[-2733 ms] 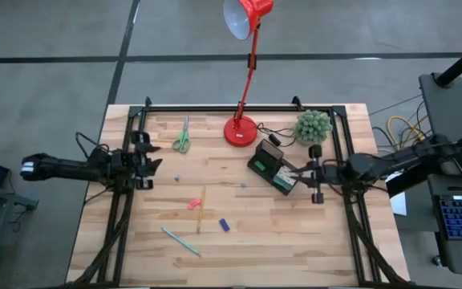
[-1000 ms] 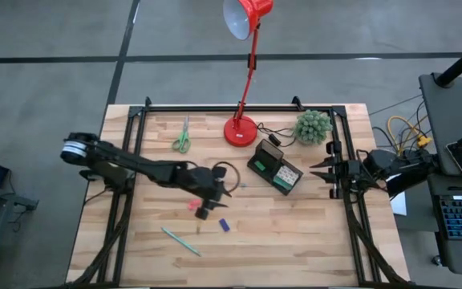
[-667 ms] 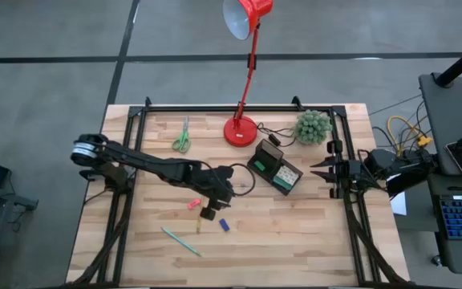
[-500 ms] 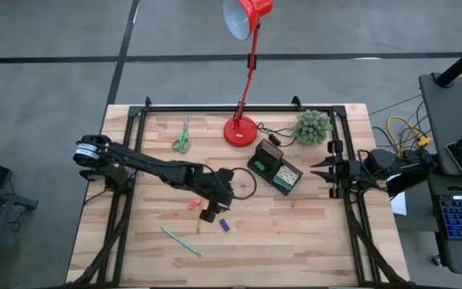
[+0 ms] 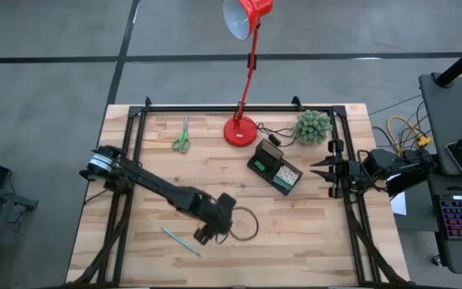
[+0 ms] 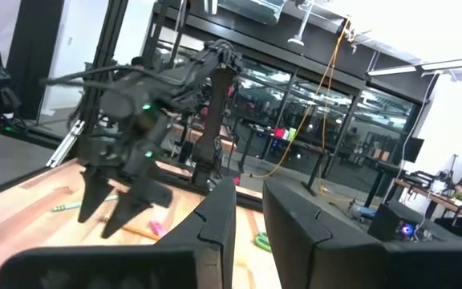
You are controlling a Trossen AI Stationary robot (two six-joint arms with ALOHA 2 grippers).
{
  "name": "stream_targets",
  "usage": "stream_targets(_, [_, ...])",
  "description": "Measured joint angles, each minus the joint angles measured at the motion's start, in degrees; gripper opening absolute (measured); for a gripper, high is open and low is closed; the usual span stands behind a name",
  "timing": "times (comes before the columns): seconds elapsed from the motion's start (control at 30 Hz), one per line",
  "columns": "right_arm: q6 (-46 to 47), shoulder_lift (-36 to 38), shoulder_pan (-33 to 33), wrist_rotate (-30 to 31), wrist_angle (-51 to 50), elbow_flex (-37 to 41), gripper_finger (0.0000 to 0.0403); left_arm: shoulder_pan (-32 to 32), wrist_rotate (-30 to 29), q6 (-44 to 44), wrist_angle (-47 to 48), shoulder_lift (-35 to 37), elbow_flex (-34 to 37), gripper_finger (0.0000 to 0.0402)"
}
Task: Pick and place office supplies into organizer
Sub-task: Put the blue eraser into the desk organizer
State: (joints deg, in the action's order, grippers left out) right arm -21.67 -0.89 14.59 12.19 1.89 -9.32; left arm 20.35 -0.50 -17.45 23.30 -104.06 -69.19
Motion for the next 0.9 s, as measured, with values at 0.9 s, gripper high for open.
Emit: stream_targets(0.9, [-0.3, 0.1, 0.0, -0.1, 0.1, 0.0, 0.0056, 0.7, -5.4, -10.3, 3.2, -8.4, -2.6, 0.0283])
